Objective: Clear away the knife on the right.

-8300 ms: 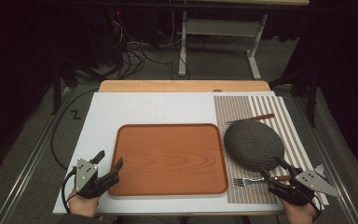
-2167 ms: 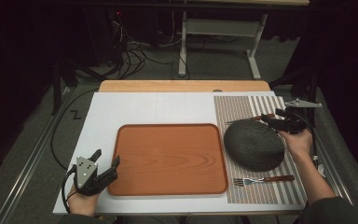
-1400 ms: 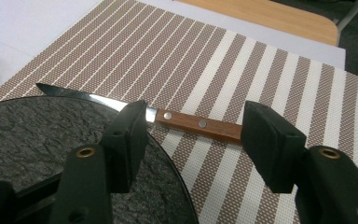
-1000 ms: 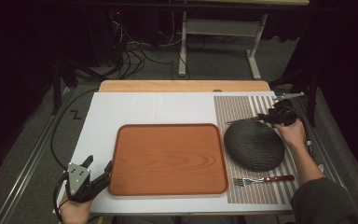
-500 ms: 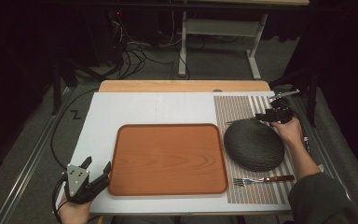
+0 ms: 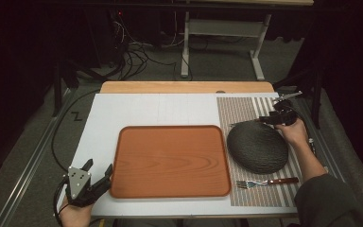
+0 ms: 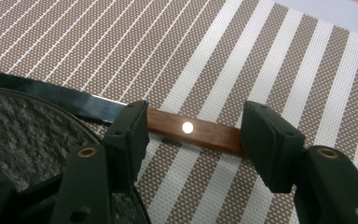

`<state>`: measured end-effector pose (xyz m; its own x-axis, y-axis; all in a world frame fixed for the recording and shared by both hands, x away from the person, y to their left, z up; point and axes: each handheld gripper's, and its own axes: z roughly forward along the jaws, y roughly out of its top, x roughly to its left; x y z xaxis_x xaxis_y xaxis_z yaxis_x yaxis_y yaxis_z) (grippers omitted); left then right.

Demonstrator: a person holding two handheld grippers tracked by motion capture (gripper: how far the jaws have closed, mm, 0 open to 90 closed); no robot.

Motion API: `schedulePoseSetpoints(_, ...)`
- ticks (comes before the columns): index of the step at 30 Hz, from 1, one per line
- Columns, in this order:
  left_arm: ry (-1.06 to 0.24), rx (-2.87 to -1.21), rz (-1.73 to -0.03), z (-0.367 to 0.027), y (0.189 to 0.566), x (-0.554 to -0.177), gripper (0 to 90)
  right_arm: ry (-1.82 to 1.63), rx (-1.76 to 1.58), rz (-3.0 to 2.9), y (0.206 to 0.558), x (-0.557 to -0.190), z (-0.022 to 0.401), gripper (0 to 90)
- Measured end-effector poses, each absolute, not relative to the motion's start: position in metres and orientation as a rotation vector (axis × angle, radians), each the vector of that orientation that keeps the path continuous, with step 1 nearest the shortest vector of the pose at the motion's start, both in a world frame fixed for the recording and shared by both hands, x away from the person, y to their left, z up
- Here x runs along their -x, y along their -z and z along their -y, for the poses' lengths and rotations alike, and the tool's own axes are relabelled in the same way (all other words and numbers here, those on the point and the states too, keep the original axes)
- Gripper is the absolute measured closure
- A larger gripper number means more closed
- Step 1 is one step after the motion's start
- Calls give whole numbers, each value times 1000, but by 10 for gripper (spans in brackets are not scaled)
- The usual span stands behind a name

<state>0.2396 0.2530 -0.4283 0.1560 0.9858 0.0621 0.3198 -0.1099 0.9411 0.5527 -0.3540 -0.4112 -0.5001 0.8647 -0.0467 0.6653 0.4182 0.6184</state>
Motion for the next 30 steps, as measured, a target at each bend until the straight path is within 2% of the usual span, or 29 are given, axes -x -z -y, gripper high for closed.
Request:
schedulePoseSetpoints(13,-984,-1592,-1286,-252,429,-240,329,-736,-1261,-2337,412,-554,349,440)
schedulePoseSetpoints(19,-985,-1618,-1266,-249,429,-240,329,-704,-1251,-2372,410,-559,345,412)
schedulePoseSetpoints(27,-988,-1601,-1279,-251,428,-239,330,-700,-1250,-2390,409,-560,345,420)
schedulePoseSetpoints(30,-987,-1601,-1281,-251,429,-240,330,-713,-1237,-2387,410,-561,345,393)
